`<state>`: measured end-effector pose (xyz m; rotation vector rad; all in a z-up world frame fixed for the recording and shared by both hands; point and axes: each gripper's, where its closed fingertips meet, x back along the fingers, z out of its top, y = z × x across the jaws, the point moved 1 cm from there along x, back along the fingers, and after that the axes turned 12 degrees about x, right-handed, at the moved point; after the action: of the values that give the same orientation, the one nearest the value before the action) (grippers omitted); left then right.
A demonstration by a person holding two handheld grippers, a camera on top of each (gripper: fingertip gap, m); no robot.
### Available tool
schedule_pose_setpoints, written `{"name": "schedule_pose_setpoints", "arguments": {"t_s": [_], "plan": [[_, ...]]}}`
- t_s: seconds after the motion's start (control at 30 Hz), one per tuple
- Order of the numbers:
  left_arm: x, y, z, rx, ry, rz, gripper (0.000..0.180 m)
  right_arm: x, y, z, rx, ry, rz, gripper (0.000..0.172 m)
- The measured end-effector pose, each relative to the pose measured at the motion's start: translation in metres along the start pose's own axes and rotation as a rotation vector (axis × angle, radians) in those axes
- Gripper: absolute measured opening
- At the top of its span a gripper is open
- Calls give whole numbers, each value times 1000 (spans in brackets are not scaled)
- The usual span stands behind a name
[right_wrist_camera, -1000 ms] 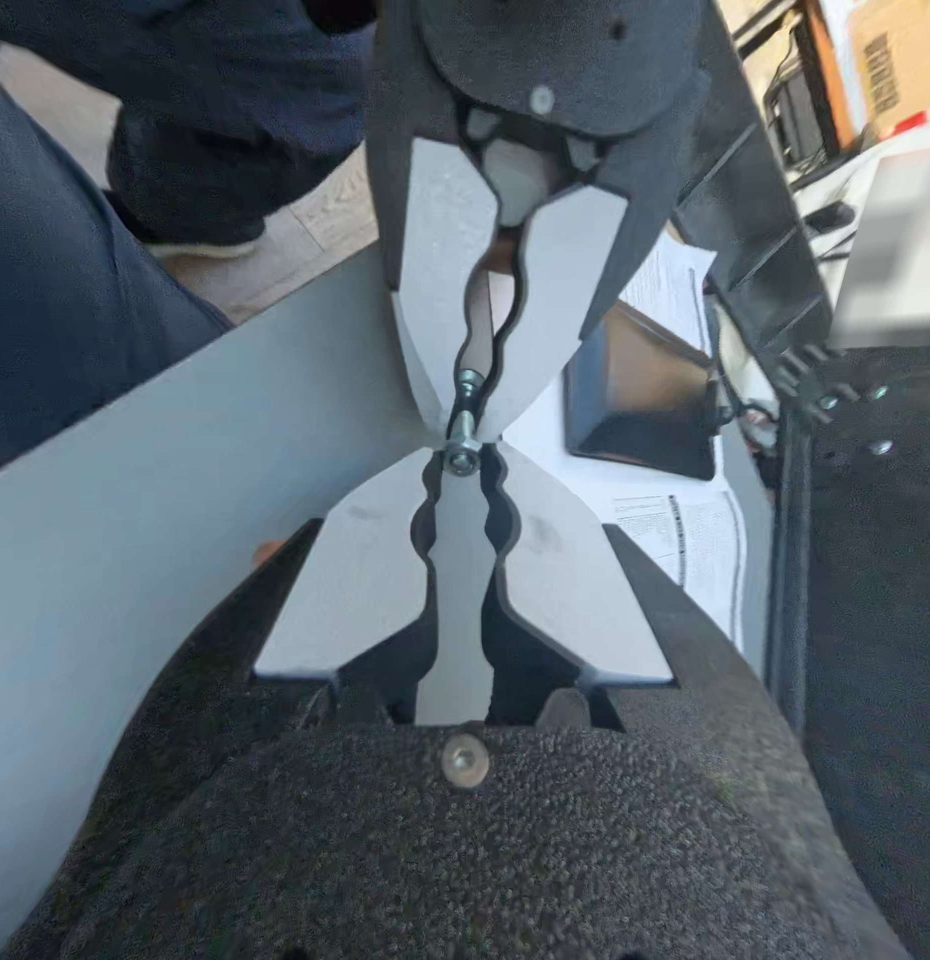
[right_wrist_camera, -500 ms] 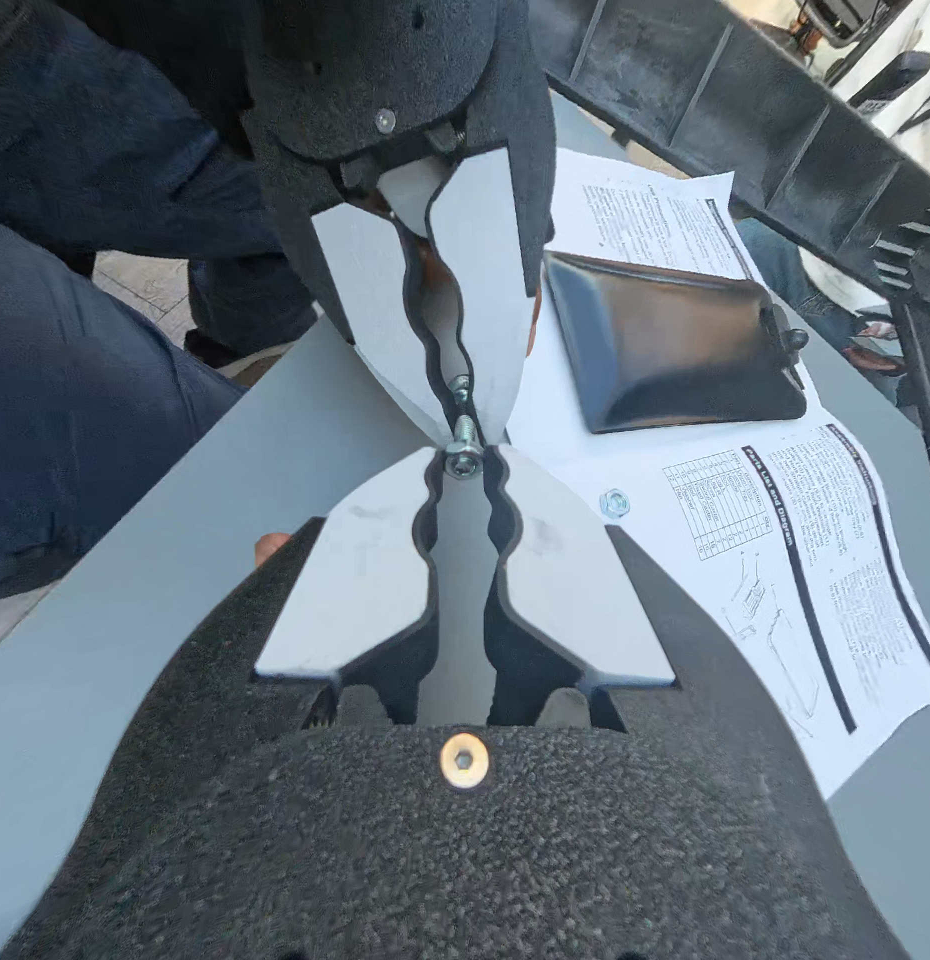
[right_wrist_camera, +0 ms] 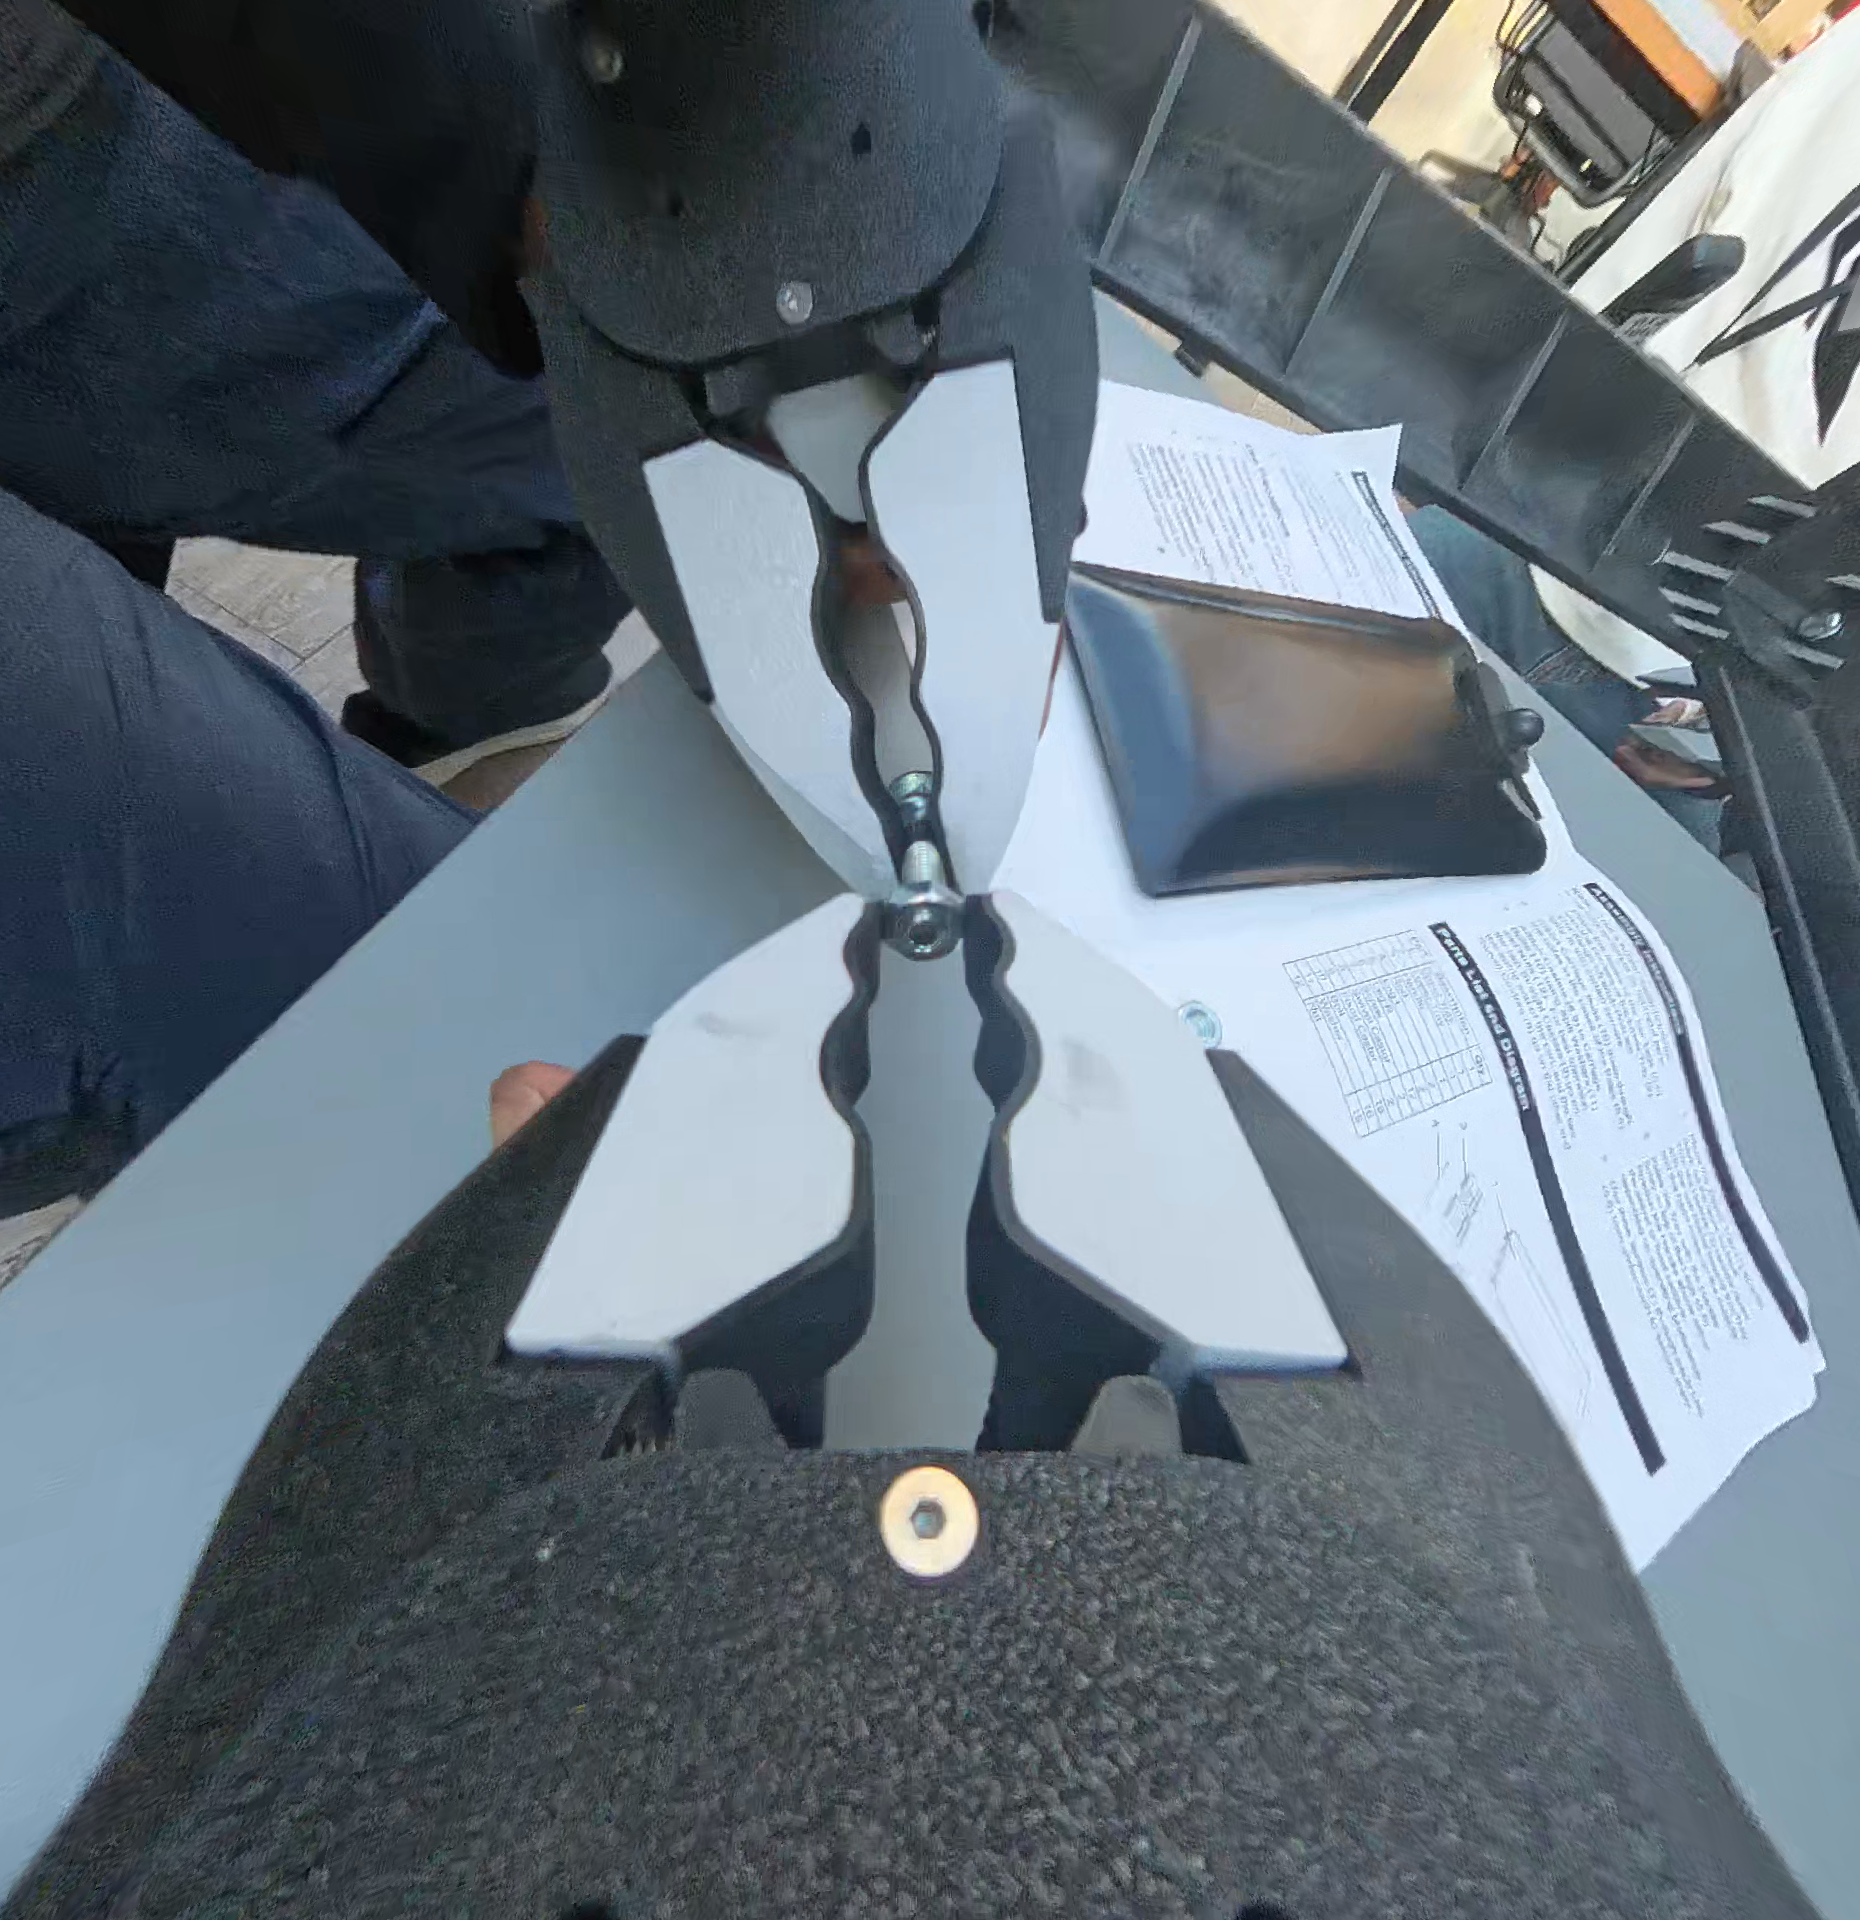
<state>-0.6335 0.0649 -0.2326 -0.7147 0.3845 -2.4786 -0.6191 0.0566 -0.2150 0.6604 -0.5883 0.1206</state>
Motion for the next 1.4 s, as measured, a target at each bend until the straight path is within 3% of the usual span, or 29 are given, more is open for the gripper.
{"name": "schedule_pose_setpoints", "arguments": {"t_s": [0.1,0.23,0.3,0.43,0.5,0.6,0.67,0.8,0.83,1.0,1.07,1.13,1.23,1.33,1.4], "plan": [[-1,5,-2,-3,-24,-53,6,-3,-6,-7,145,-71,-11,15],[2,13,-2,89,-37,-230,6,-1,-9,-1,663,-144,-167,15],[4,9,2,133,-11,-229,6,1,-4,2,613,-134,-199,16],[2,2,2,71,10,-94,6,7,4,6,210,-9,-113,36],[0,1,0,29,-3,-40,6,6,4,7,97,22,-72,33],[1,0,1,8,9,-5,6,-2,-1,-5,27,-48,-11,15],[0,3,-1,5,-7,-32,6,-3,-3,-7,120,-75,-29,14],[3,12,-1,91,-25,-214,6,-1,-7,-1,675,-146,-196,15],[4,11,1,124,-15,-242,6,-1,-5,1,675,-142,-216,15],[6,1,5,103,42,-117,6,7,5,7,184,16,-113,33],[3,0,3,53,22,-62,6,7,5,10,47,74,-60,32],[2,1,2,21,20,-39,6,1,1,5,0,44,-19,18],[2,7,0,18,4,-92,6,-3,-7,-2,171,-43,-25,15],[4,13,0,76,-10,-221,6,-2,-10,2,638,-108,-165,15],[6,11,3,124,6,-256,6,-1,-7,6,671,-96,-218,21]]}}
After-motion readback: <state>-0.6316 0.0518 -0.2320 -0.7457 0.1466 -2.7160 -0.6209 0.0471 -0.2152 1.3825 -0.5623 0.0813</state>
